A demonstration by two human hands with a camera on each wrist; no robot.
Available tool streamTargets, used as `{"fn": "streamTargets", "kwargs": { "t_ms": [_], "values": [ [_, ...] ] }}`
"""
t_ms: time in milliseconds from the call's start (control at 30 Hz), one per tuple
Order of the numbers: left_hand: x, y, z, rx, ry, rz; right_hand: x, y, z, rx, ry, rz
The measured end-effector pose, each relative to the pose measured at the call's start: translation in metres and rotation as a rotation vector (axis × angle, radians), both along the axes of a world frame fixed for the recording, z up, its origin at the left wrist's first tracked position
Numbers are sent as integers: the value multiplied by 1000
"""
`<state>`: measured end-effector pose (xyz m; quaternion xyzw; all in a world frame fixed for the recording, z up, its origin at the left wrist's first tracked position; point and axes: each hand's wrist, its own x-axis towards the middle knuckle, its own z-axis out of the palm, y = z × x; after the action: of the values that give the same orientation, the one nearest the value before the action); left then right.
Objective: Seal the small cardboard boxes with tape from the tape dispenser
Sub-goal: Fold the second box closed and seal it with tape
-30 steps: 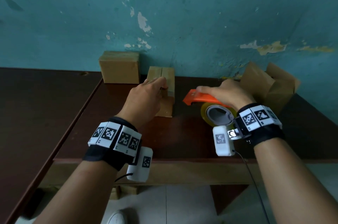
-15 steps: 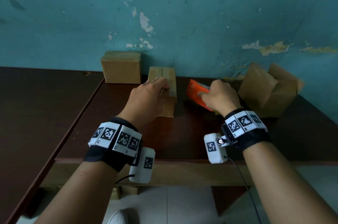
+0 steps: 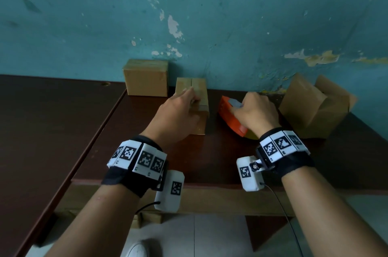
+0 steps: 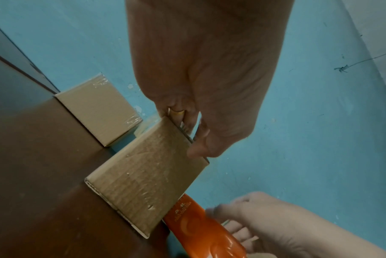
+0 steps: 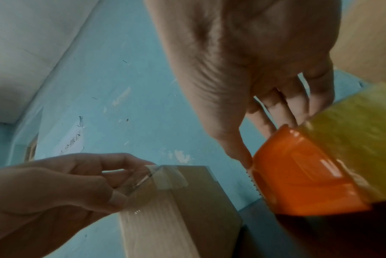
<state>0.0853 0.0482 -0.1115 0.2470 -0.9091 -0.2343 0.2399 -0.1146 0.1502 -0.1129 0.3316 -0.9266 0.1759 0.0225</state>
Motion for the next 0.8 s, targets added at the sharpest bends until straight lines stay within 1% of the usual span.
{"fn": "streamTargets", "kwargs": {
  "t_ms": [67, 100, 167, 233, 300, 367, 433, 533, 633, 700, 800],
  "values": [
    [0, -4, -1, 47, 49, -26, 4, 0, 6, -145, 61, 37],
    [0, -5, 1, 75, 71, -32, 6, -1, 9, -222, 63, 72],
    [3, -7, 5, 126, 119, -18, 13, -3, 14, -359, -2, 163],
    [7, -9, 8, 188, 189, 30, 18, -6, 15, -436, -82, 233],
    [10, -13, 9, 293, 290, 136, 20, -10, 13, -437, -137, 267],
    [12, -19, 8, 360, 387, 288, 22, -12, 8, -414, -167, 282],
    [13, -24, 6, 403, 412, 392, 26, -14, 4, -396, -179, 293],
    [11, -29, -1, 531, 375, 396, 32, -15, 0, -394, -207, 314],
    [5, -31, -8, 630, 356, 376, 37, -19, -1, -402, -274, 326],
    [1, -29, -10, 659, 351, 365, 39, -21, -2, -411, -310, 337],
    [-1, -29, -13, 678, 347, 327, 39, -20, -2, -418, -307, 335]
  ]
}}
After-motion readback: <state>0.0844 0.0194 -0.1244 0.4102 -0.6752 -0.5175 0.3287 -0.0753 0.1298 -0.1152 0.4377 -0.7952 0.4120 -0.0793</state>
